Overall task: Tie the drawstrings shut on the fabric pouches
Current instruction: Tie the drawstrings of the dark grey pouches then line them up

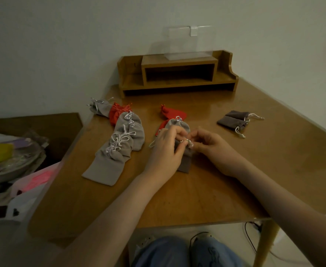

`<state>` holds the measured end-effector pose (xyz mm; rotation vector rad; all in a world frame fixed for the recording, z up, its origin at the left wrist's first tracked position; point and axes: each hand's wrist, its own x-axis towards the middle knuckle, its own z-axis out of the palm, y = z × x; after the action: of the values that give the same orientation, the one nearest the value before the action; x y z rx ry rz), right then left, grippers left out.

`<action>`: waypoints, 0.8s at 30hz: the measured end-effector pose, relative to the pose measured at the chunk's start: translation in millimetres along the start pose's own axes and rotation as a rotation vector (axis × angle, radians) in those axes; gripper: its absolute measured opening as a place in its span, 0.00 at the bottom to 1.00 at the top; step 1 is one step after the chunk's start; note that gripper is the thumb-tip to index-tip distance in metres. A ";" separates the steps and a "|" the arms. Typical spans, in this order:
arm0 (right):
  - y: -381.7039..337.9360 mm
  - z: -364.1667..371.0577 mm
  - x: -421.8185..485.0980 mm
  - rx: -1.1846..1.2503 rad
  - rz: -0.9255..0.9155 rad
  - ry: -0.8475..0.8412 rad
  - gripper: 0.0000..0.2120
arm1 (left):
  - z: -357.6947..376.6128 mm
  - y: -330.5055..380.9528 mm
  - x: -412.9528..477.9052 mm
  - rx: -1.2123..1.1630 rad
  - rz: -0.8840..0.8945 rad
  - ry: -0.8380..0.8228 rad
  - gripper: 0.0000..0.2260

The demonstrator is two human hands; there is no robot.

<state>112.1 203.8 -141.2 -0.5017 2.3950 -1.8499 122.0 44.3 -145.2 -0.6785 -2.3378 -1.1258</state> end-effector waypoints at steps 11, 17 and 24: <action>-4.9 -0.8 0.1 0.081 0.068 0.004 0.06 | -0.5 6.7 -0.2 0.088 0.058 0.032 0.06; -4.9 -0.8 -0.7 0.060 0.077 -0.003 0.05 | -1.3 2.6 0.7 0.049 -0.012 0.046 0.08; -2.4 0.3 -0.6 0.032 0.048 0.015 0.06 | 1.0 -1.8 1.3 0.013 -0.054 0.041 0.09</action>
<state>113.3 203.1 -139.1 -0.4257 2.3613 -1.8753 119.7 44.4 -146.0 -0.5848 -2.3394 -1.1364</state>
